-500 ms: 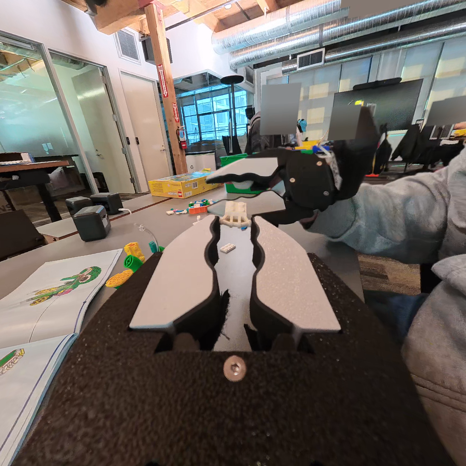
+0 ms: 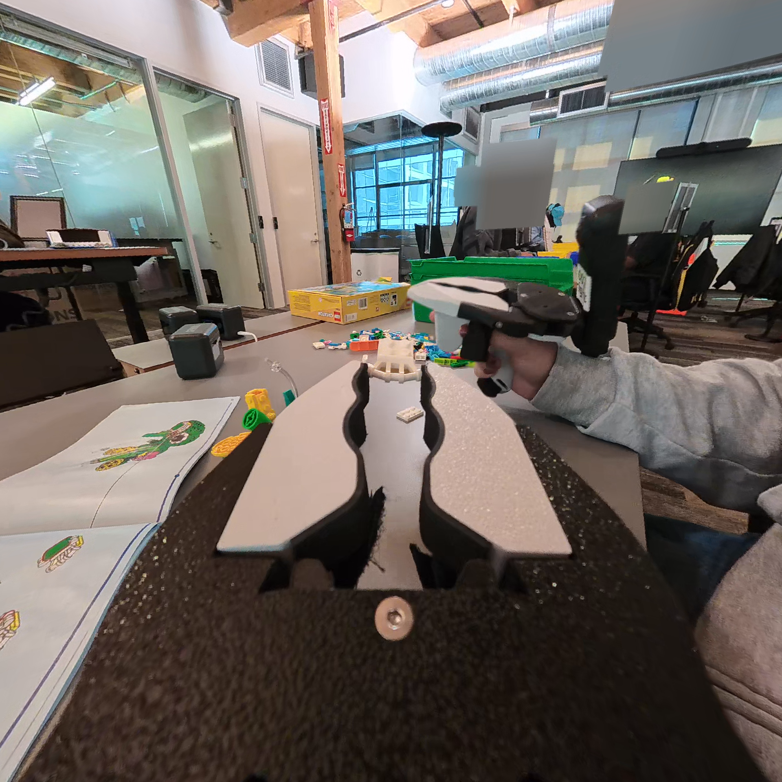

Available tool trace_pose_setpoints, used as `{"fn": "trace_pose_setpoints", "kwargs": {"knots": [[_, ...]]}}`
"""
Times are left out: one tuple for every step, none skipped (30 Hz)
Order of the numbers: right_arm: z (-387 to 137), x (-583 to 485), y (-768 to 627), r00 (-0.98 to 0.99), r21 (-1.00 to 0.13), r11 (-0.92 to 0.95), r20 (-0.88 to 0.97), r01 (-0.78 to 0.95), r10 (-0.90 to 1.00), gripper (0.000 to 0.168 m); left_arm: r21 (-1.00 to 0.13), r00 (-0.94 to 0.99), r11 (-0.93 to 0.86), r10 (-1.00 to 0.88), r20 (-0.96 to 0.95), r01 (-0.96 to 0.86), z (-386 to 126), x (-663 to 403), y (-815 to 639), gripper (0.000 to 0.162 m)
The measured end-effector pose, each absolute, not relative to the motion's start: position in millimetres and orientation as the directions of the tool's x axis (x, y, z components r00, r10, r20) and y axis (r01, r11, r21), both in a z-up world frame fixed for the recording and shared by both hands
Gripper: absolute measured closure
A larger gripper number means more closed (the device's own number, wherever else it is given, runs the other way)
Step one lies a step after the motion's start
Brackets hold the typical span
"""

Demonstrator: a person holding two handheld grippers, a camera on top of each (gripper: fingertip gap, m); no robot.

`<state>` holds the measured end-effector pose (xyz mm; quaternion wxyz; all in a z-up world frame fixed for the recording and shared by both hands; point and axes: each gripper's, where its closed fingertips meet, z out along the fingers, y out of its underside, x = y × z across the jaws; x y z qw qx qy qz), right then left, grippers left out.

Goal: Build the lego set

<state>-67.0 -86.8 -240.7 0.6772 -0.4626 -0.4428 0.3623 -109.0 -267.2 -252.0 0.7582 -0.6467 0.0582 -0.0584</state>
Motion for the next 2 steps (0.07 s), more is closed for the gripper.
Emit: {"fn": "trace_pose_setpoints", "kwargs": {"knots": [[-235.8,-63.4,-84.6,0.358,-0.948,0.298,0.241,-0.114,0.902,0.168,-0.987,0.986,0.158,-0.164,-0.017,0.009,-251.9,-108.5,-267.3,0.139],[-232.2,-60.5,-82.0,0.37,-0.948,0.286,0.218,-0.139,0.903,0.168,-0.987,0.986,0.158,-0.163,-0.018,0.009,-251.8,-108.5,-267.3,0.139]]}}
